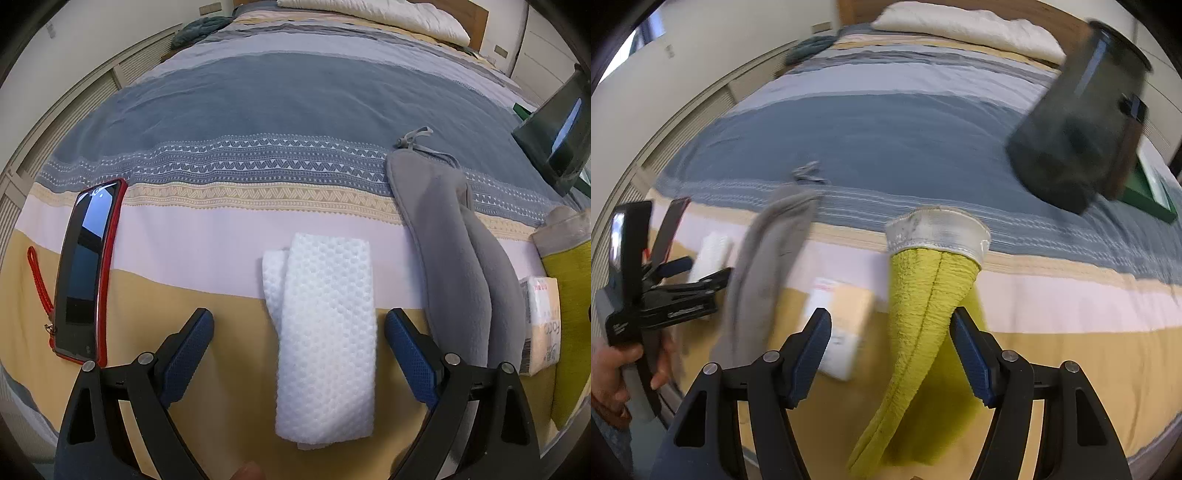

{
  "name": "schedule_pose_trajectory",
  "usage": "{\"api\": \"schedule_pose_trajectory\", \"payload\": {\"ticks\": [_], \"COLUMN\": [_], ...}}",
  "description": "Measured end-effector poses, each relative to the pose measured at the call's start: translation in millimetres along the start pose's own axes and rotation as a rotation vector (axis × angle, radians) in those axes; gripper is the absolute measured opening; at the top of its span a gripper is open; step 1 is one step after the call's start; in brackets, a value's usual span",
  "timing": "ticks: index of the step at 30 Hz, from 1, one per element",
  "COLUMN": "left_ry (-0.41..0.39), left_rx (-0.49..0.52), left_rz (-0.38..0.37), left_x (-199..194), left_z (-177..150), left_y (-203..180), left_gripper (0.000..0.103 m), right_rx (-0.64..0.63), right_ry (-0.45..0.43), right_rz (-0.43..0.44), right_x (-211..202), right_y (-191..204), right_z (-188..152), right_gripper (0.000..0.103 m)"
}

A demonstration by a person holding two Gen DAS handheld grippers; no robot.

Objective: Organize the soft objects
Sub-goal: 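Move both tools back toward the grey sock and yellow towel, then grasp the white cloth with the left tool while the right tool grasps the Face tissue pack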

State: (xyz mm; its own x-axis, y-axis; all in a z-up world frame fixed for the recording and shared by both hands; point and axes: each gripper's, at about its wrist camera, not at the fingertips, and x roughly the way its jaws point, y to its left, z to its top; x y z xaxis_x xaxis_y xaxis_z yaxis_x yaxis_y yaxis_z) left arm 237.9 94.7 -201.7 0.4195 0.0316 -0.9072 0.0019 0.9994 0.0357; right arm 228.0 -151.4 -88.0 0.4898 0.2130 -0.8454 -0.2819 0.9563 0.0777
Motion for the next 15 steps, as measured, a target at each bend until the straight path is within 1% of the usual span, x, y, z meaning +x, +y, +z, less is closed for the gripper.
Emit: {"api": "schedule_pose_trajectory", "payload": {"ticks": [3, 8, 10, 13, 15], "left_ry": [-0.001, -0.006, -0.007, -0.009, -0.008], "left_rx": [-0.003, -0.009, -0.012, -0.009, -0.015], "left_rz": [-0.010, -0.023, -0.027, -0.029, -0.032], "left_x": [-1.2, -0.4, 0.3, 0.4, 0.7], "left_z": [0.9, 1.2, 1.7, 1.7, 2.1], "left_y": [2.4, 6.4, 7.4, 8.9, 11.3], "left_gripper": [0.091, 0.091, 0.091, 0.091, 0.091], "right_rx": [0.005, 0.025, 0.043, 0.027, 0.009], "right_ry": [-0.020, -0.091, -0.100, -0.092, -0.078], "right_rz": [-0.001, -0.059, -0.047, -0.017, 0.030], "right_x": [-6.5, -34.9, -41.8, -42.3, -37.4], "right_y": [3.3, -6.2, -7.5, 4.1, 17.1], "right_z": [-0.3, 0.7, -1.0, -4.3, -7.4], "right_gripper": [0.066, 0.066, 0.067, 0.067, 0.067]}}
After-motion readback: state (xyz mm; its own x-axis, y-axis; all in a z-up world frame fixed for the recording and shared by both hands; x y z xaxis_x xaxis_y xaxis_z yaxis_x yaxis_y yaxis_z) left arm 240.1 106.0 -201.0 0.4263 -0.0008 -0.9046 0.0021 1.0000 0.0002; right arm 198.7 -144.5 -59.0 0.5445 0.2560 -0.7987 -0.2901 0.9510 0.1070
